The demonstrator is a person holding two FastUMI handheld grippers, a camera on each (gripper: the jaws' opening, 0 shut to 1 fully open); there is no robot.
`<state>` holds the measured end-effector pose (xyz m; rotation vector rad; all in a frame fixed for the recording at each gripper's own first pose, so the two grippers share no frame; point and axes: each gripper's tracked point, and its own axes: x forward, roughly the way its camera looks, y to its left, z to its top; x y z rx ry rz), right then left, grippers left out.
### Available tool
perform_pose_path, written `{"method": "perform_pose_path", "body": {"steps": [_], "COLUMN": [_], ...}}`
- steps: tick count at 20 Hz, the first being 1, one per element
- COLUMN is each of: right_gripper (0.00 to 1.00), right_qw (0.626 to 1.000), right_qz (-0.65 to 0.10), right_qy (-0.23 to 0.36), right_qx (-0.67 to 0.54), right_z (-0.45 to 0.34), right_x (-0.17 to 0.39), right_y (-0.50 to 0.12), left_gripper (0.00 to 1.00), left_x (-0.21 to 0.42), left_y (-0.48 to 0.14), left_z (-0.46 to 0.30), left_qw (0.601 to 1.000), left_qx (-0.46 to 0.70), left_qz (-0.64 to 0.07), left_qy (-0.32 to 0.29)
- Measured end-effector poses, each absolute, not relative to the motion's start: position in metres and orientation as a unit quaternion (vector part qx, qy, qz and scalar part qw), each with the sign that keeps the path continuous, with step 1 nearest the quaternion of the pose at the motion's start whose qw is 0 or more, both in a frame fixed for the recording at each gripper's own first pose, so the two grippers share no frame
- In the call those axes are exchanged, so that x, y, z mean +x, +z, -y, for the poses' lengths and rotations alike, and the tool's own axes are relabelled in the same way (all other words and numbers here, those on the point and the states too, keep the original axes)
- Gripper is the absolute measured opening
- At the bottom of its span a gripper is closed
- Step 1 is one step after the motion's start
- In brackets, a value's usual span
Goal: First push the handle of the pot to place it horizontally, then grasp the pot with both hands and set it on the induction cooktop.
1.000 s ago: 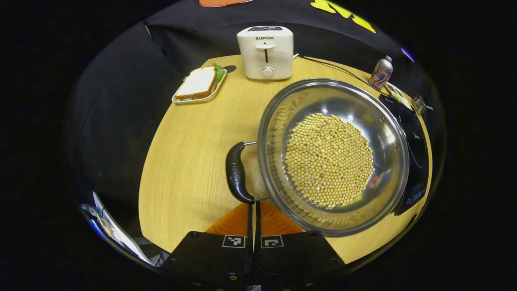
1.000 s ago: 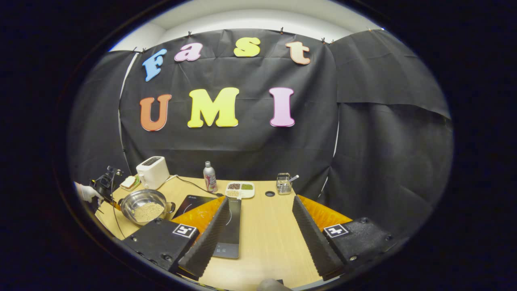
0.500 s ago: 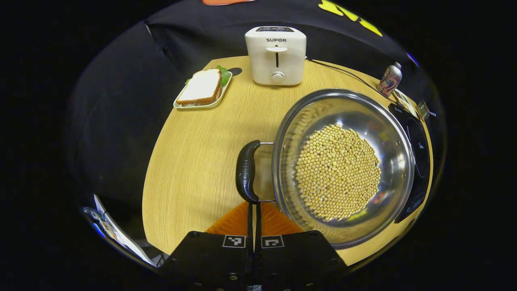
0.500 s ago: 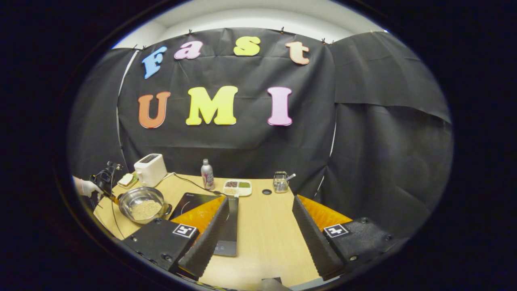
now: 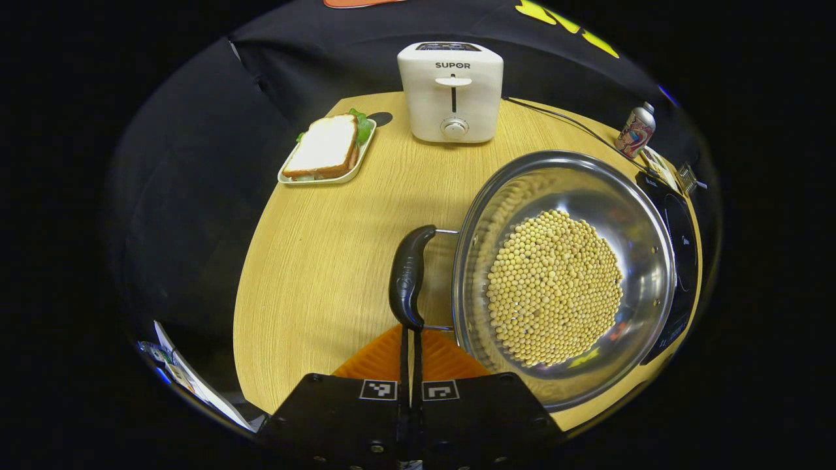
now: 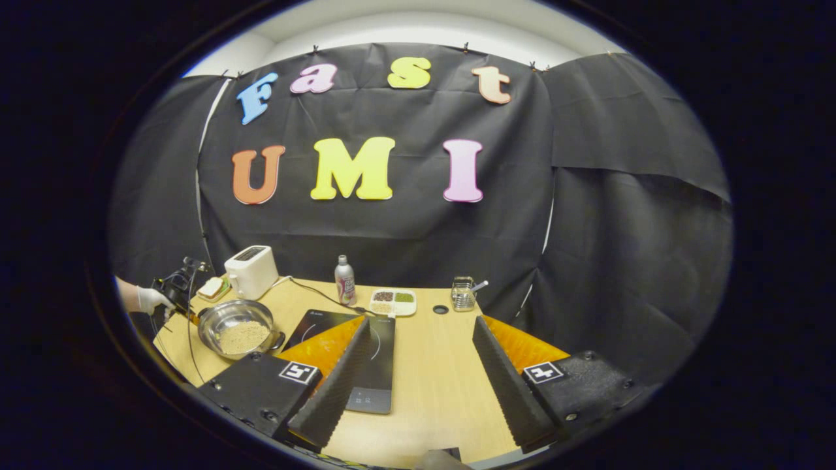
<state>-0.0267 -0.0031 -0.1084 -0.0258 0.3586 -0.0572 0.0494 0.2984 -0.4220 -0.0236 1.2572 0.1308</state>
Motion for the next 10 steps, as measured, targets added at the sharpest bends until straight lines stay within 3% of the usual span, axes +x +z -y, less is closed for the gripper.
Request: {"method": "perform_pose_path", "body": {"steps": [6, 10], "right_gripper": [0.99, 0.98], "right_qw": [0.982, 0.982], "right_qz": [-0.187, -0.185], "right_qy": [-0.008, 0.033], "right_qx": [0.006, 0.013], "right_z": [0.003, -0.013], "right_x": [-0.045, -0.05], "right_y": [-0.121, -0.13], "left_gripper": [0.0, 0.0], "left_x": [0.017, -0.019], "left_y": [-0.396, -0.343], "left_z": [-0.298, -0.296], "left_qw": [0.823, 0.864], "left_qx": [-0.01, 0.001], "left_qz": [-0.563, -0.493], "left_qy": [0.078, 0.102]}}
